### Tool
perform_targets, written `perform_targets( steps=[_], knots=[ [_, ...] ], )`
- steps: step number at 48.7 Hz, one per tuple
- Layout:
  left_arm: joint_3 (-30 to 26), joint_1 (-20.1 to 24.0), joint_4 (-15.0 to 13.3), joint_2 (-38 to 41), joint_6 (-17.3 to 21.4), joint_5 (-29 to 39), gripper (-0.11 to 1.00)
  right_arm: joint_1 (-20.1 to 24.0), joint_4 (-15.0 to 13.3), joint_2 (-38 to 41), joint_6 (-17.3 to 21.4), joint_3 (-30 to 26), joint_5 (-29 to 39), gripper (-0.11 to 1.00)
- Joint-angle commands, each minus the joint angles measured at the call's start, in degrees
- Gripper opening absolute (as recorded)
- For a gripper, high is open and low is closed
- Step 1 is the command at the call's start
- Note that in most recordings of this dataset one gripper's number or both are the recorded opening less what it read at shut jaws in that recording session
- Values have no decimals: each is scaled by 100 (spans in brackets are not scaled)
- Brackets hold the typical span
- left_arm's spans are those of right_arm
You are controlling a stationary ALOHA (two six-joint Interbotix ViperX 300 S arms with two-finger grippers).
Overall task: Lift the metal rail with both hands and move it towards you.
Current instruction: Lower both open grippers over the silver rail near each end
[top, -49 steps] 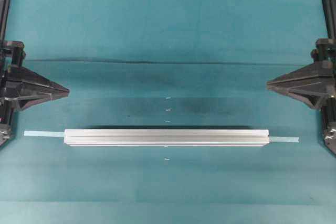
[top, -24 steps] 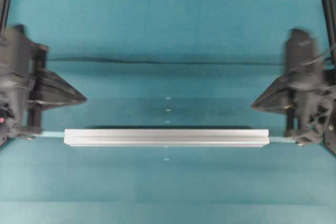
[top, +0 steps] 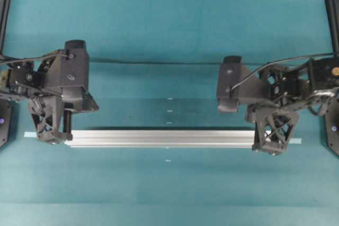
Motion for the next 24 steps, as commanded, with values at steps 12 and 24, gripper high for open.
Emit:
perform_targets(
  steps=[12,24],
  knots=[
    [-123,-70,18,18,-26,18,-4,97,-26,18,-26,-26,-404,1],
    [-35,-176,18,114,-105,18,21,105,-18,97,-26,0,-431,31]
  ],
)
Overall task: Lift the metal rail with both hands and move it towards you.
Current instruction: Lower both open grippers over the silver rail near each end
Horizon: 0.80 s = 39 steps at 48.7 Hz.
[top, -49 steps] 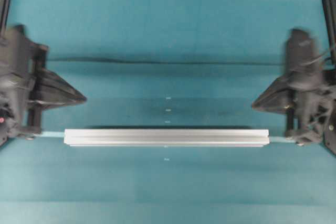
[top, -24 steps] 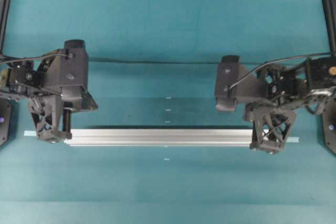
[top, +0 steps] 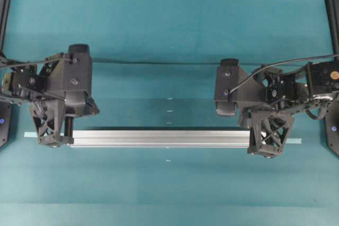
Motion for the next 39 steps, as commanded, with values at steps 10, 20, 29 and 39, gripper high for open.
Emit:
perform_targets(
  steps=[10,20,29,39],
  knots=[
    [44,-114,9,334,-431,-18,81,105,-26,237,0,-26,-26,87],
    [44,-132,9,554,-510,-35,98,185,-53,413,0,-35,-53,99],
    [97,-132,9,642,-519,-141,98,185,-70,519,-26,18,-105,100],
    [343,-141,9,773,-598,-527,98,211,-88,624,-26,176,-360,100]
  ],
)
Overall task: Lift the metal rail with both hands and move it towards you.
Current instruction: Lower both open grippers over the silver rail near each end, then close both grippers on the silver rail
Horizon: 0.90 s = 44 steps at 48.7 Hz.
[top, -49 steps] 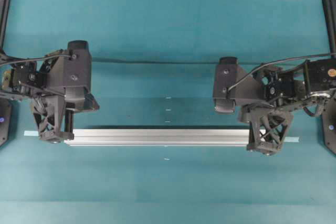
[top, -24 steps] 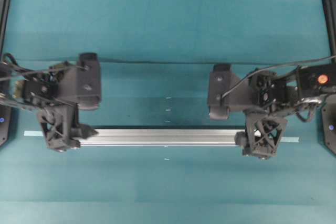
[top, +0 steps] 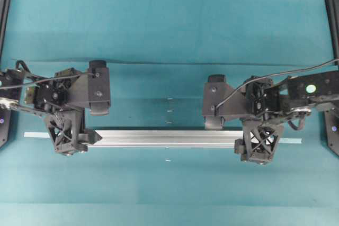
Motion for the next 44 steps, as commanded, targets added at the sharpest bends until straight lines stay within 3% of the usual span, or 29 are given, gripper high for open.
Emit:
perform_targets(
  steps=[1,29,44],
  knots=[
    [26,-35,9,44,-9,-202,98,35,-9,53,-18,26,-158,100],
    [378,-35,9,598,79,-1081,98,176,-35,369,0,773,-1283,100],
    [396,-149,9,712,53,-1301,98,176,-26,483,-9,826,-1424,100]
  ],
)
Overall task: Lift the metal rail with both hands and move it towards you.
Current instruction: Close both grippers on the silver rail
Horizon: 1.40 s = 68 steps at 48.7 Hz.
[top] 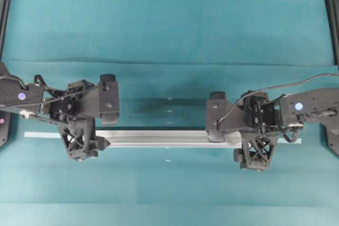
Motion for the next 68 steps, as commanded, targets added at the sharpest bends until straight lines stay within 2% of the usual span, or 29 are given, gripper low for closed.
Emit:
perform_targets(
  steps=[1,14,34,55,58,61,64,68],
  knots=[
    [-18,-70,9,-9,-9,-88,98,9,-9,70,0,-35,-53,100],
    [123,-88,9,229,-44,-439,98,9,-9,185,0,0,-299,100],
    [246,-88,9,747,18,-1020,98,9,-9,369,0,448,-1063,100],
    [220,-88,9,932,18,-1143,96,9,-9,431,53,422,-1099,98],
    [220,-88,9,923,26,-1151,92,18,-9,439,53,413,-1090,95],
    [220,-88,9,914,35,-1151,80,18,0,457,70,387,-1081,87],
    [237,-97,9,905,35,-1151,65,18,-9,475,79,352,-1037,74],
    [220,-97,9,905,35,-1151,42,18,18,501,79,290,-958,51]
  ],
)
